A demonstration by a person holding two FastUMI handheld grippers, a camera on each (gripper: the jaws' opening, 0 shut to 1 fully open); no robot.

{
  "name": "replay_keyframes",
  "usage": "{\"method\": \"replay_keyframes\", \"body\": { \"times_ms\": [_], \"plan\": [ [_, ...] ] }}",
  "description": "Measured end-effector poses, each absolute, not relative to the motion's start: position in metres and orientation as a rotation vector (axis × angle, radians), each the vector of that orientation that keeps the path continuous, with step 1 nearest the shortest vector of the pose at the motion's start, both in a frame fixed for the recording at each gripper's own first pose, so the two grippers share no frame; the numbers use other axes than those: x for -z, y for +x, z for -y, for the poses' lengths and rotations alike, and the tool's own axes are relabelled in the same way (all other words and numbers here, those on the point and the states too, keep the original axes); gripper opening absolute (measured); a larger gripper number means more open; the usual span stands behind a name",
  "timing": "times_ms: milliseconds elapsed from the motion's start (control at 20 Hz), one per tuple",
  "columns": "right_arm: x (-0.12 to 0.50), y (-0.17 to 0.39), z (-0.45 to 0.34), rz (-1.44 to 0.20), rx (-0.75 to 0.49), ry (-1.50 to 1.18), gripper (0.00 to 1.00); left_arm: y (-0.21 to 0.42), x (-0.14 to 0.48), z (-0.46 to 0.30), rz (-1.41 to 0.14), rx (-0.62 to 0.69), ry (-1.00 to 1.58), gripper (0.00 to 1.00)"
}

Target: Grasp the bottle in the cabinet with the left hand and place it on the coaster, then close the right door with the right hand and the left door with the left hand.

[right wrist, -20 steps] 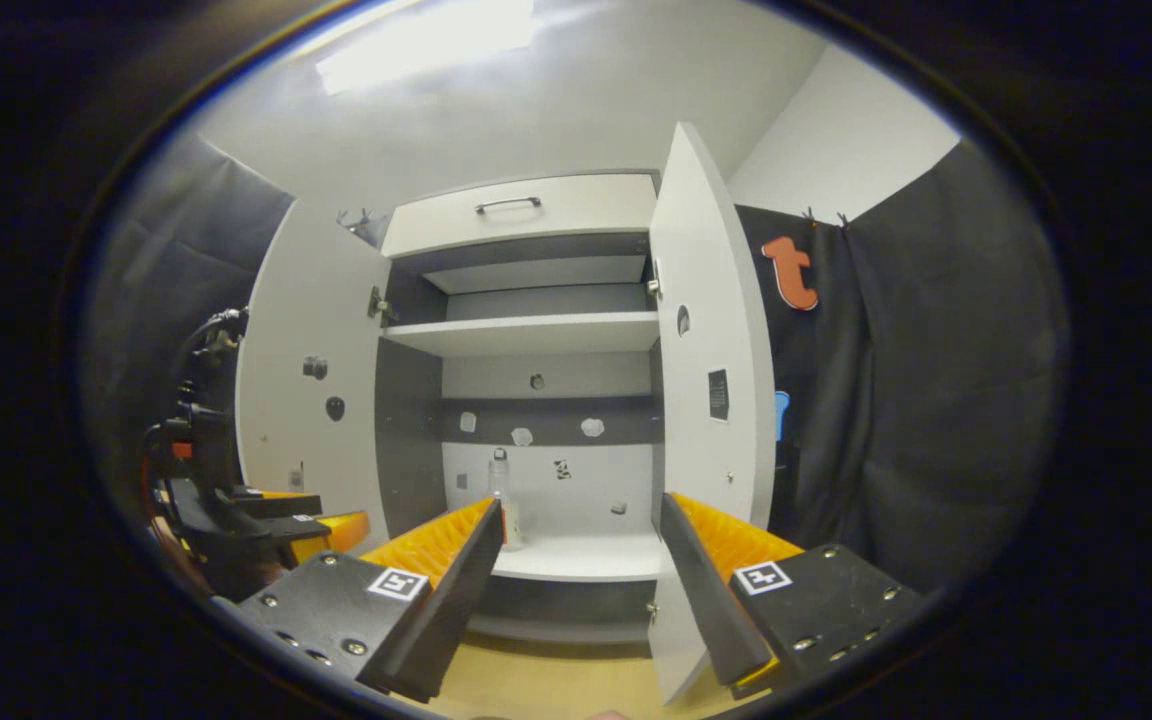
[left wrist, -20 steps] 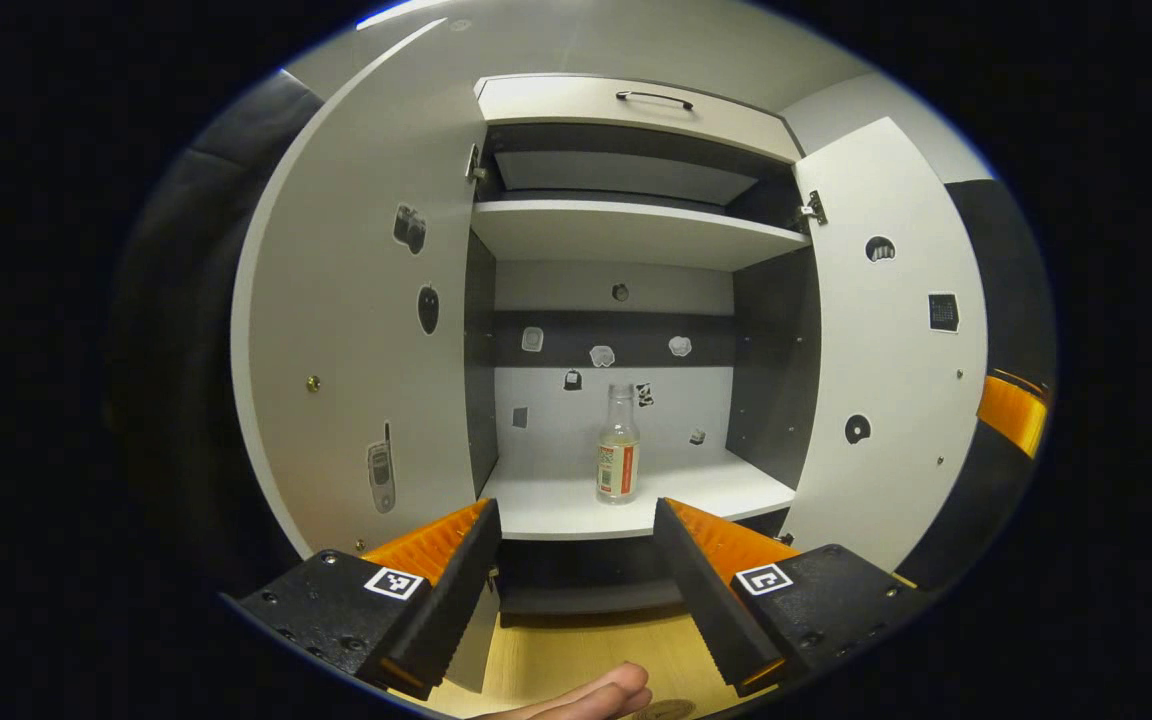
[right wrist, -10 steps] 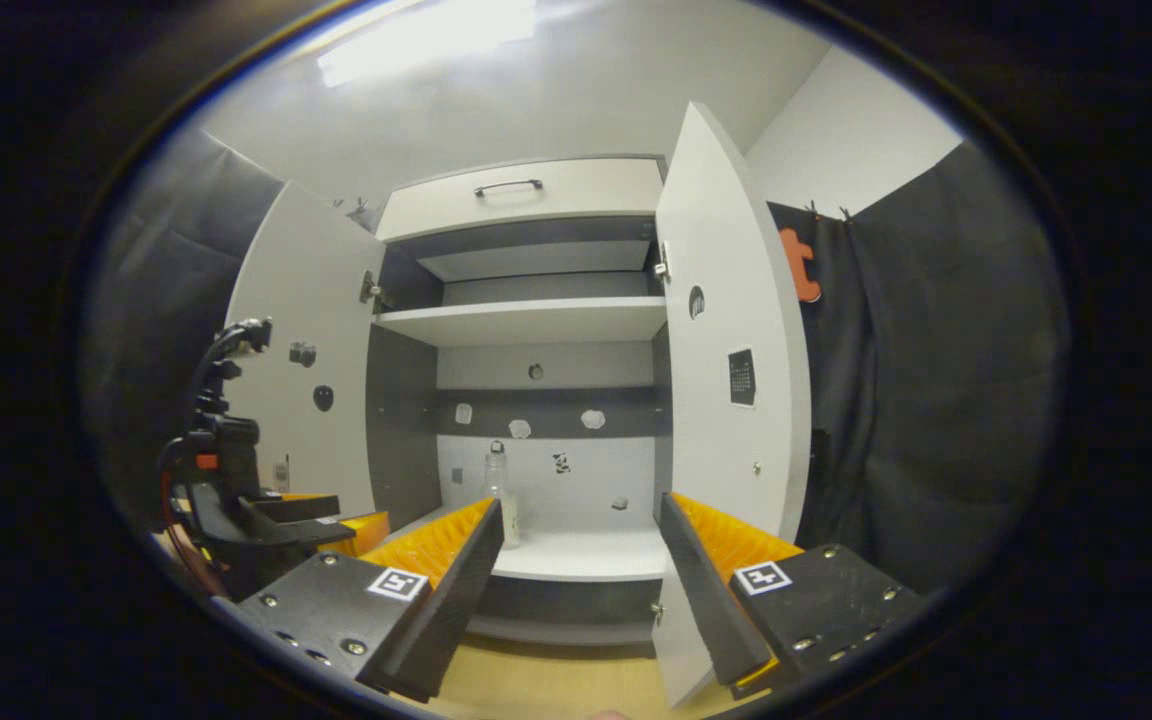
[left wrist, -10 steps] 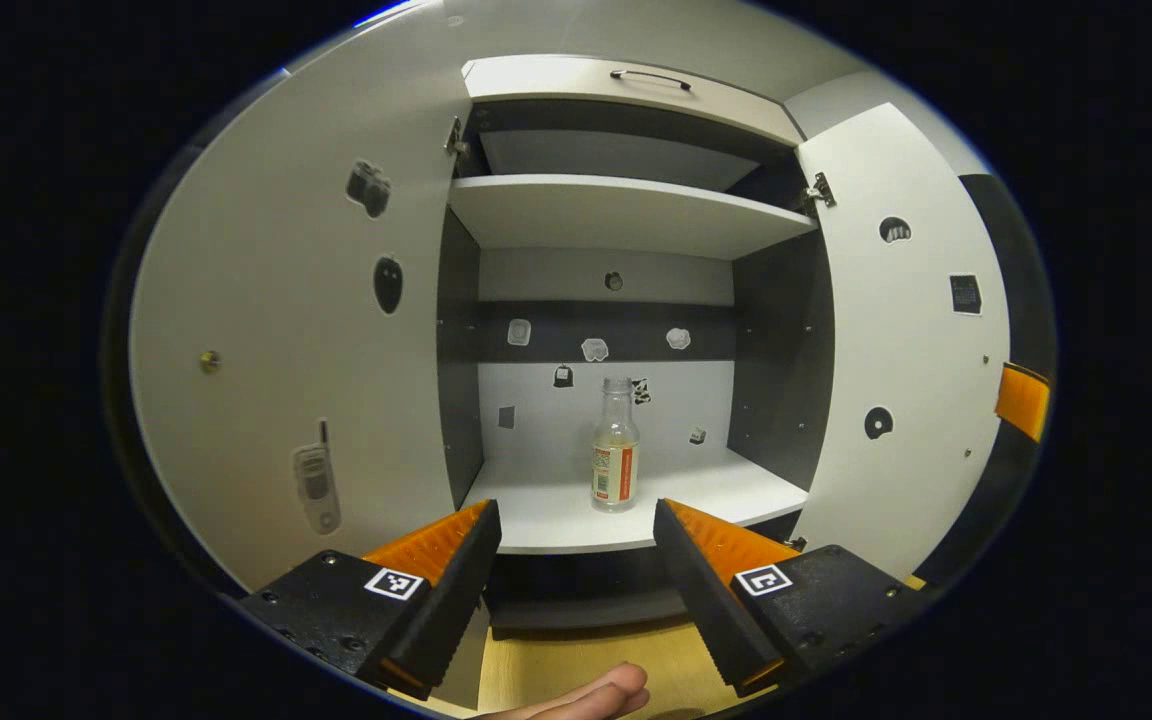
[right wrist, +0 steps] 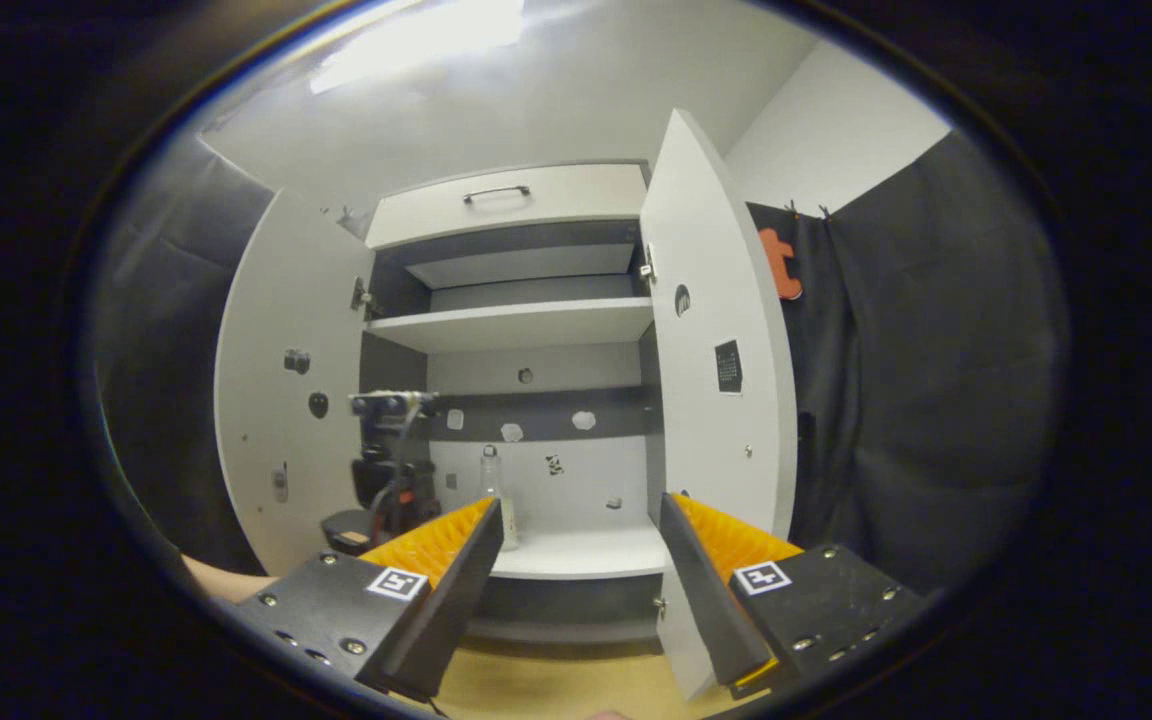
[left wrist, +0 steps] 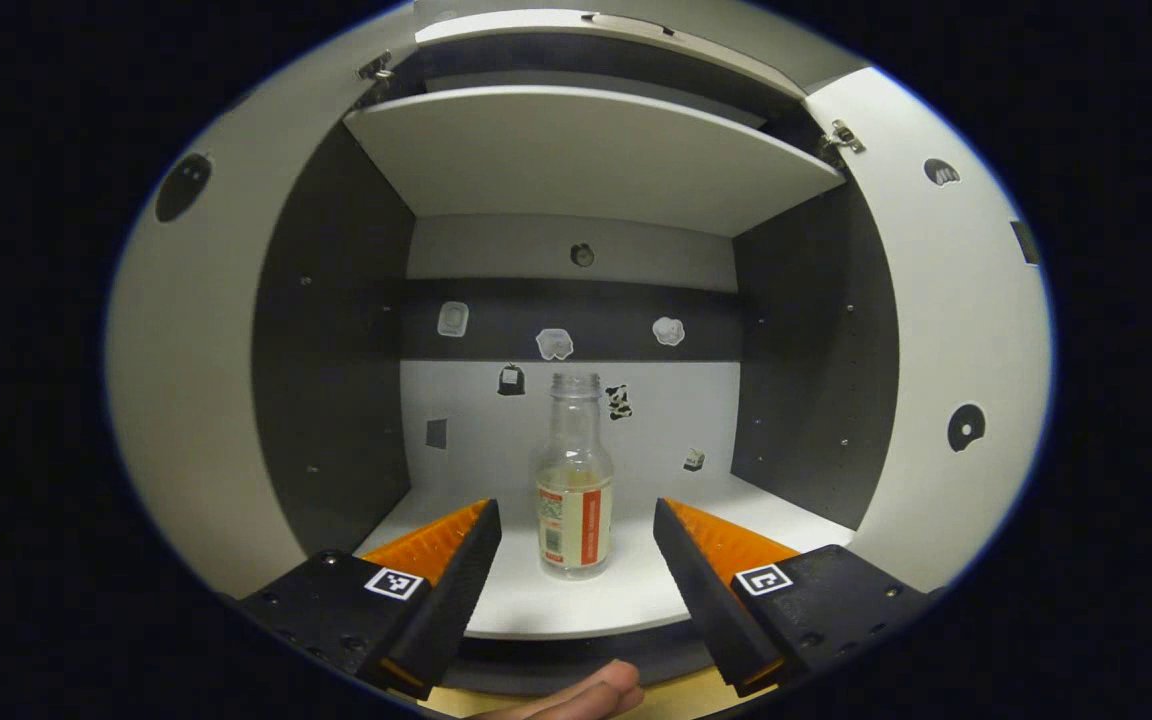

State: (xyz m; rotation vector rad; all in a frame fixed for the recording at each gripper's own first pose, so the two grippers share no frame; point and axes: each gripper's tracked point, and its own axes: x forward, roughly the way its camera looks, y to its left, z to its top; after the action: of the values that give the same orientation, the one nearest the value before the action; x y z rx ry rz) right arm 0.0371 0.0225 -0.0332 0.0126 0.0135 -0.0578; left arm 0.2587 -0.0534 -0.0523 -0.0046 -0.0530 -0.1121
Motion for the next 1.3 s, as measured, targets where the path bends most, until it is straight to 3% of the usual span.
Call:
{"method": "replay_keyframes", "body": {
  "times_ms": [400,650,700,1000,1300],
  "plan": [
    [0.046,0.0,-0.011,-0.063,0.131,-0.044,0.93,0.346,0.072,0.051,0.013,0.044,0.009,0.97],
    [0.049,-0.03,0.005,-0.092,0.221,-0.06,0.96,0.361,0.075,0.034,-0.002,-0.025,0.013,0.96],
    [0.044,-0.038,0.007,-0.08,0.239,-0.068,0.96,0.357,0.075,0.039,-0.011,-0.004,0.022,0.8],
    [0.016,-0.103,0.021,-0.041,0.308,-0.072,0.93,0.307,0.071,0.048,-0.053,0.02,0.049,0.8],
    [0.006,-0.171,0.037,-0.039,0.351,-0.047,0.99,0.226,0.052,0.079,-0.034,0.077,-0.005,0.79]
  ]
}}
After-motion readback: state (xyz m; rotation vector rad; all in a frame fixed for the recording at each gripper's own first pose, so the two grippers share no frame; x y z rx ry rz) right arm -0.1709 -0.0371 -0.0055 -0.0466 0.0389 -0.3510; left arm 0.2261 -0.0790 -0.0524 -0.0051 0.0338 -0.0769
